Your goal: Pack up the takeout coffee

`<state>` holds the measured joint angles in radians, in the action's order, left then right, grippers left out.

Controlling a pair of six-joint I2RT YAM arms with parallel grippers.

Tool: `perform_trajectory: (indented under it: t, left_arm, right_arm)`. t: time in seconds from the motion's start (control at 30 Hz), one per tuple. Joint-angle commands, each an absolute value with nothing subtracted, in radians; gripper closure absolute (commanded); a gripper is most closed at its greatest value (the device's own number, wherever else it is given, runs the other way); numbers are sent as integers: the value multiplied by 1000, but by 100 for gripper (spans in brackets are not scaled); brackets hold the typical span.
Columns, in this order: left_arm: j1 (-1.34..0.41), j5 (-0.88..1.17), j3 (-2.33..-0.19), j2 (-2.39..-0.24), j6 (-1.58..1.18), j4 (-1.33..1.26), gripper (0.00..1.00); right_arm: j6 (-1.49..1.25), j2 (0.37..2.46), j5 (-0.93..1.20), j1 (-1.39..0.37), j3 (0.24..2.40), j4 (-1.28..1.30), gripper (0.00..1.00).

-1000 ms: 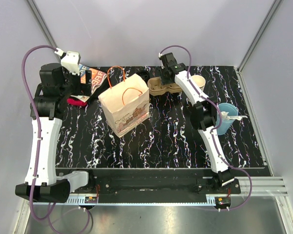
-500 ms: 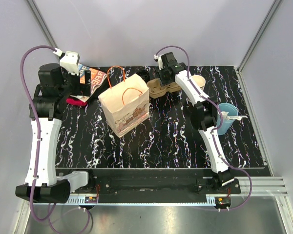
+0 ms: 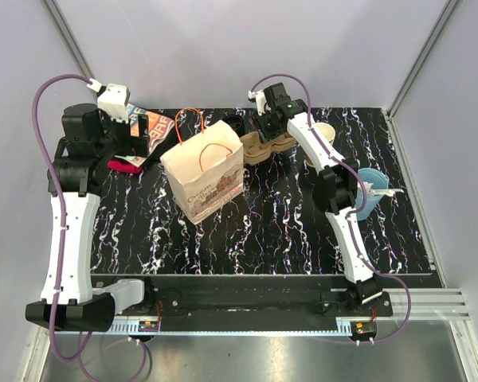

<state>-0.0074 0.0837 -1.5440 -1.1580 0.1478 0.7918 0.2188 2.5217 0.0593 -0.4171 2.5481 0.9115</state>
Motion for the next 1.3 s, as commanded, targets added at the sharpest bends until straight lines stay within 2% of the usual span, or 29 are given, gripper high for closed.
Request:
perform_trajectory:
  t: [0.0, 0.2, 0.37, 0.6, 0.7, 0.77, 1.0, 1.27]
  left_arm:
    - [-2, 114, -1549, -1140, 133, 752, 1]
    - [-2, 115, -1546, -1132, 133, 752, 1]
    - [-2, 120, -1540, -1124, 135, 752, 1]
    - [25, 132, -1537, -1123, 130, 752, 1]
    - [28, 137, -1537, -1121, 129, 752, 1]
    - [31, 143, -1534, -1121, 127, 752, 1]
    - [38, 161, -1534, -1117, 121, 752, 1]
    - [48, 170, -1528, -1114, 118, 752, 1]
  right_arm:
    - [302, 2431, 121, -426, 2518, 933, 57]
    - [446, 2410, 187, -416, 2419, 894, 55]
    - [514, 2408, 268, -377, 2445, 917, 55]
    - [661, 2402, 336, -373, 2534, 1078, 48]
    - [710, 2413, 315, -373, 2566, 1146, 32]
    - [730, 2416, 290, -373, 2582, 1179, 25]
    - [755, 2448, 232, -377, 2602, 1223, 19]
    - [765, 2517, 187, -402, 2671, 1265, 17]
